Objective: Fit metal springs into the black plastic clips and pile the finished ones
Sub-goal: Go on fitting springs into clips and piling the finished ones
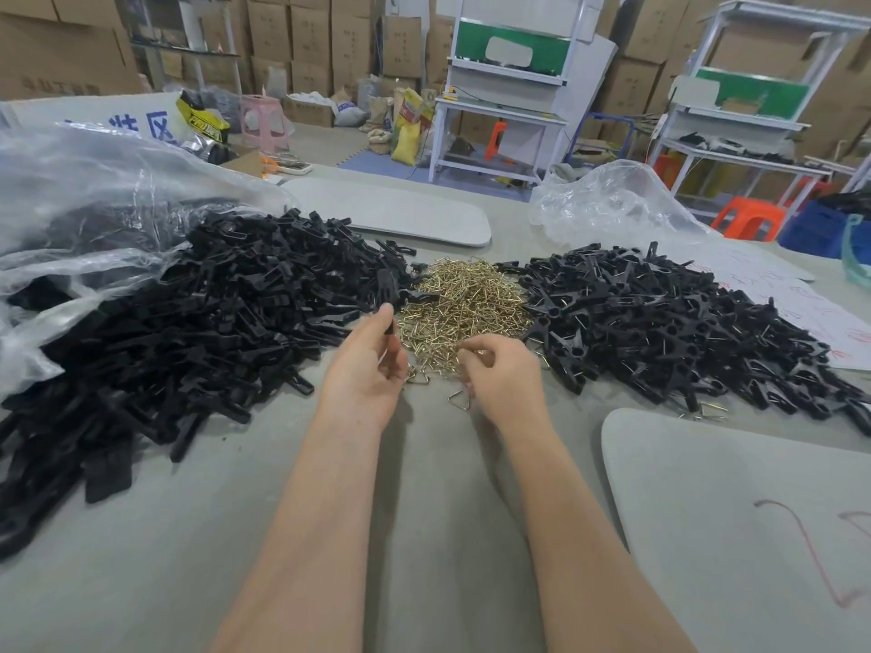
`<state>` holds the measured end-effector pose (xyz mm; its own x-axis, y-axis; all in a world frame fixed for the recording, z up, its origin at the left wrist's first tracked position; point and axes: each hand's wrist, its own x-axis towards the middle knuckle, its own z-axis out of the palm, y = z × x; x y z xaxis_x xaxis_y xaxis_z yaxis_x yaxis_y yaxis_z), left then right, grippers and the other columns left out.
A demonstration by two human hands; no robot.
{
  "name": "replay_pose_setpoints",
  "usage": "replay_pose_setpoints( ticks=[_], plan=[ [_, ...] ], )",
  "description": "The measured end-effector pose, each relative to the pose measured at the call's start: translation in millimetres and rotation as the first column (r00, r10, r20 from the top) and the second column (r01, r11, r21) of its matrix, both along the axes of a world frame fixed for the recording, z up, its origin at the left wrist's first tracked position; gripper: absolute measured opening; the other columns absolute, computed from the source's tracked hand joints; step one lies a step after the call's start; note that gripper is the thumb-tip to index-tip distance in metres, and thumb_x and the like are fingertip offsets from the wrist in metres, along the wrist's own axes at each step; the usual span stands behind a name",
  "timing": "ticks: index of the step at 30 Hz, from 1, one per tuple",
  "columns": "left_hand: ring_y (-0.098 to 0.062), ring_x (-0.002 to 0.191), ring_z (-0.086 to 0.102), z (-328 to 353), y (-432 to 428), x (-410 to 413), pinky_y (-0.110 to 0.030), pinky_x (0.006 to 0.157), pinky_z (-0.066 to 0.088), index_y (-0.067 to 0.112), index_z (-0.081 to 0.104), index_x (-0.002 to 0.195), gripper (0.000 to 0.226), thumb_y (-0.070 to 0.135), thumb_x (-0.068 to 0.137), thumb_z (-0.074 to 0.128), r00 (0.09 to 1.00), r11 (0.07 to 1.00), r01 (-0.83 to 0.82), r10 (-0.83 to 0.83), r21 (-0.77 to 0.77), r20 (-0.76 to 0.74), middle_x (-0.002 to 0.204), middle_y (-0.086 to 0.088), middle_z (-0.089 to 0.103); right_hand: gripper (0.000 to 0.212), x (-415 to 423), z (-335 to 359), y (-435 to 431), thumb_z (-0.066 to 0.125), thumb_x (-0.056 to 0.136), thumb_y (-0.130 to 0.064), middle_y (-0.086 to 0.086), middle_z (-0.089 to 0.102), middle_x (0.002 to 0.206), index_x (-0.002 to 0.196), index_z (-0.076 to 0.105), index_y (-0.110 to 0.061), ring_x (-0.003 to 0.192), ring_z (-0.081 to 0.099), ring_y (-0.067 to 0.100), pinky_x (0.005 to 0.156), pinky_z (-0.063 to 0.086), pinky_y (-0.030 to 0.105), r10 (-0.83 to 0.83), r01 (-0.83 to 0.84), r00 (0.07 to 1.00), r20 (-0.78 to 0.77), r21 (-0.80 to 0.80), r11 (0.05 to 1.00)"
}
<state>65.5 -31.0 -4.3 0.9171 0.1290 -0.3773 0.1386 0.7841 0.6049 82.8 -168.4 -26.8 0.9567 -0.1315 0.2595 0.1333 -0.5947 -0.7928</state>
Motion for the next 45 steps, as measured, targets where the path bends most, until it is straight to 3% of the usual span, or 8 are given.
replay_pose_setpoints(
  ticks=[3, 6, 10, 15, 19, 26, 32, 45],
  plan=[
    [-0.005, 0.067, 0.051, -2.2, -2.5, 1.0, -0.015, 0.058, 0.043, 0.013, 0.063, 0.085, 0.006, 0.017, 0.088, 0.066, 1.000, 0.997, 0.018, -0.019, 0.075, 0.019, 0.078, 0.002, 0.058, 0.021, -0.1, 4.2, -4.1, 0.055, 0.089, -0.002, 0.000, 0.067, 0.073, 0.103, 0.070, -0.005, 0.061, 0.063, 0.005, 0.064, 0.052, 0.020, 0.022, -0.008, 0.997, -0.070, 0.188, 0.982],
    [-0.005, 0.070, 0.052, -4.9, -3.6, 2.8, -0.014, 0.058, 0.044, 0.016, 0.063, 0.087, 0.003, 0.017, 0.089, 0.065, 0.999, 0.994, 0.008, -0.013, 0.107, 0.042, 0.081, 0.003, 0.060, 0.032, -2.0, 11.2, -4.8, 0.053, 0.090, -0.003, 0.005, 0.069, 0.103, 0.120, 0.063, -0.007, 0.093, 0.065, 0.017, 0.089, 0.053, 0.034, 0.092, -0.076, 0.992, -0.084, 0.172, 0.982],
    [-0.007, 0.067, 0.056, -6.8, -8.0, 3.5, -0.017, 0.064, 0.049, 0.014, 0.061, 0.089, 0.010, 0.008, 0.085, 0.068, 0.995, 0.958, -0.048, 0.022, 0.283, 0.095, 0.077, 0.002, 0.061, 0.015, -4.2, 15.8, -8.5, 0.055, 0.094, -0.011, 0.004, 0.070, 0.090, 0.101, 0.067, -0.016, 0.084, 0.065, 0.022, 0.085, 0.054, 0.044, 0.043, -0.045, 0.999, 0.013, 0.162, 0.986],
    [-0.015, 0.078, 0.063, -10.8, -15.3, 3.9, -0.028, 0.080, 0.051, 0.011, 0.064, 0.102, 0.021, 0.015, 0.083, 0.072, 0.993, 0.724, -0.067, -0.019, 0.687, 0.117, 0.086, -0.003, 0.066, 0.031, -3.1, 11.5, -10.9, 0.056, 0.093, -0.007, 0.003, 0.071, 0.087, 0.123, 0.059, -0.012, 0.070, 0.067, 0.010, 0.081, 0.056, 0.034, 0.018, -0.023, 0.999, 0.031, 0.174, 0.984],
    [-0.010, 0.082, 0.059, -13.4, -16.3, 2.4, -0.022, 0.077, 0.046, 0.022, 0.062, 0.092, 0.016, 0.020, 0.081, 0.073, 0.988, 0.519, -0.110, -0.035, 0.848, 0.150, 0.084, 0.010, 0.060, 0.018, -5.0, 9.8, -10.3, 0.053, 0.094, -0.004, 0.007, 0.071, 0.088, 0.107, 0.064, -0.009, 0.066, 0.068, 0.005, 0.075, 0.058, 0.034, -0.017, 0.000, 0.995, 0.101, 0.164, 0.986],
    [0.004, 0.072, 0.055, -15.3, -17.2, 1.5, -0.003, 0.059, 0.040, 0.024, 0.060, 0.092, 0.015, 0.017, 0.084, 0.070, 0.981, 0.364, -0.122, -0.094, 0.923, 0.167, 0.082, 0.016, 0.058, 0.006, -6.4, 14.7, -11.4, 0.061, 0.091, -0.014, -0.001, 0.059, 0.092, 0.093, 0.066, -0.014, 0.081, 0.055, 0.009, 0.072, 0.037, 0.009, -0.068, 0.065, 0.976, 0.207, 0.020, 0.998],
    [-0.017, 0.091, 0.062, -17.6, -23.3, -1.6, -0.032, 0.083, 0.050, 0.020, 0.064, 0.100, 0.017, 0.014, 0.085, 0.067, 0.966, 0.102, -0.185, -0.164, 0.977, 0.200, 0.099, 0.003, 0.067, 0.013, -8.9, 33.5, -15.2, 0.070, 0.085, -0.011, -0.007, 0.065, 0.060, 0.075, 0.065, -0.019, 0.056, 0.061, 0.003, 0.066, 0.055, 0.023, -0.011, -0.003, 1.000, 0.026, 0.486, 0.874],
    [-0.018, 0.091, 0.058, -16.7, -25.0, -4.7, -0.030, 0.076, 0.045, 0.018, 0.066, 0.105, 0.024, 0.008, 0.083, 0.066, 0.910, -0.128, -0.362, -0.266, 0.924, 0.319, 0.103, 0.004, 0.064, 0.022, -10.1, 37.9, -21.4, 0.075, 0.074, -0.020, -0.004, 0.061, 0.053, 0.054, 0.064, -0.022, 0.051, 0.046, 0.009, 0.056, 0.035, 0.025, -0.032, 0.043, 0.996, -0.088, 0.130, 0.991]
  ],
)
